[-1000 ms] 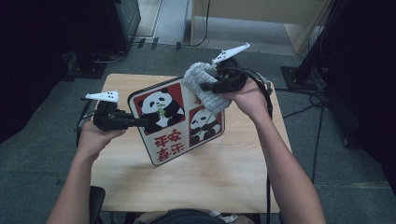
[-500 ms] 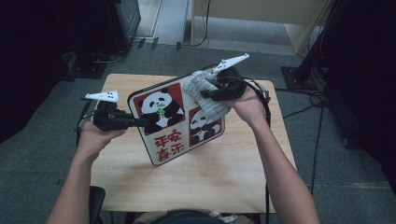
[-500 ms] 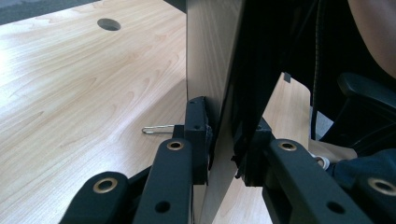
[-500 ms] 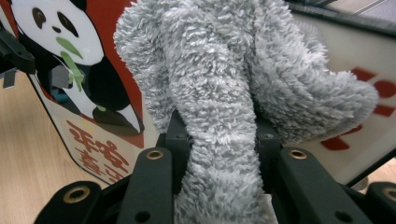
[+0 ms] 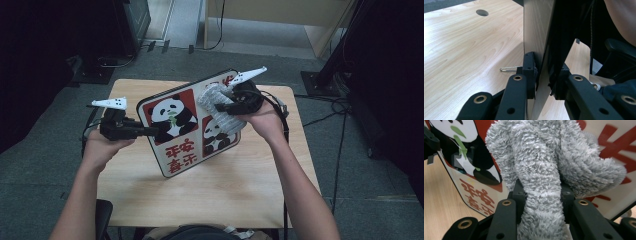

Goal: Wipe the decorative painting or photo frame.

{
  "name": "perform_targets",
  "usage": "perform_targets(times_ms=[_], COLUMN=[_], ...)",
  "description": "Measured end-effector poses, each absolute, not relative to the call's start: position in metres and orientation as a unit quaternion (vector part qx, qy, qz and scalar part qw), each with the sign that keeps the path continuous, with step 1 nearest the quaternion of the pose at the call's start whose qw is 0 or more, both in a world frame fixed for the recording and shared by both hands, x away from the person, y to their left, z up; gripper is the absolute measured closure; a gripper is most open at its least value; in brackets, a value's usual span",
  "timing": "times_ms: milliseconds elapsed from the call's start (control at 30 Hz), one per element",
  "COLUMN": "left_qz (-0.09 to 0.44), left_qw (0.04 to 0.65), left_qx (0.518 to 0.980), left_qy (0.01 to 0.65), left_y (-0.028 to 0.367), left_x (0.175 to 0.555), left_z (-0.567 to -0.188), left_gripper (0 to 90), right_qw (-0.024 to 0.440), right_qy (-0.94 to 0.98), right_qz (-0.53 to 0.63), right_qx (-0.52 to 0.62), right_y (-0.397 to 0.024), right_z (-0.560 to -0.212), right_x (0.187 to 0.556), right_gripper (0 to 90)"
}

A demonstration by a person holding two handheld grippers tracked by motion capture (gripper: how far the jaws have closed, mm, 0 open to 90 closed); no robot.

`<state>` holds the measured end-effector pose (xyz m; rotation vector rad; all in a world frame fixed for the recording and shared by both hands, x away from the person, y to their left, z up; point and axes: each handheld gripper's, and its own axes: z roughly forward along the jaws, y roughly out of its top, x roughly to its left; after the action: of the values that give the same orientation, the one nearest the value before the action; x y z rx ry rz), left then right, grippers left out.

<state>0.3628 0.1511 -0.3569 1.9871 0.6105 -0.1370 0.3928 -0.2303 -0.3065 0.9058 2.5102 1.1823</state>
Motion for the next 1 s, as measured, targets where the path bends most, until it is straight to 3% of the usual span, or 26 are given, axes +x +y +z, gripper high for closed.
perform_targets(times_ms=[1000], left_qz=[-0.058], left_qw=[0.501], left_qx=[0.826], left_qy=[0.252], left_y=[0.151], left_x=[0.362], left_z=[-0.356], left_gripper=[77.1], right_qw=[0.097], right_qy=[0.856], right_qz=[0.398], right_qx=[0.315], right_y=[-0.232], right_z=[-0.339], right_x=[0.383], right_gripper=[68.4])
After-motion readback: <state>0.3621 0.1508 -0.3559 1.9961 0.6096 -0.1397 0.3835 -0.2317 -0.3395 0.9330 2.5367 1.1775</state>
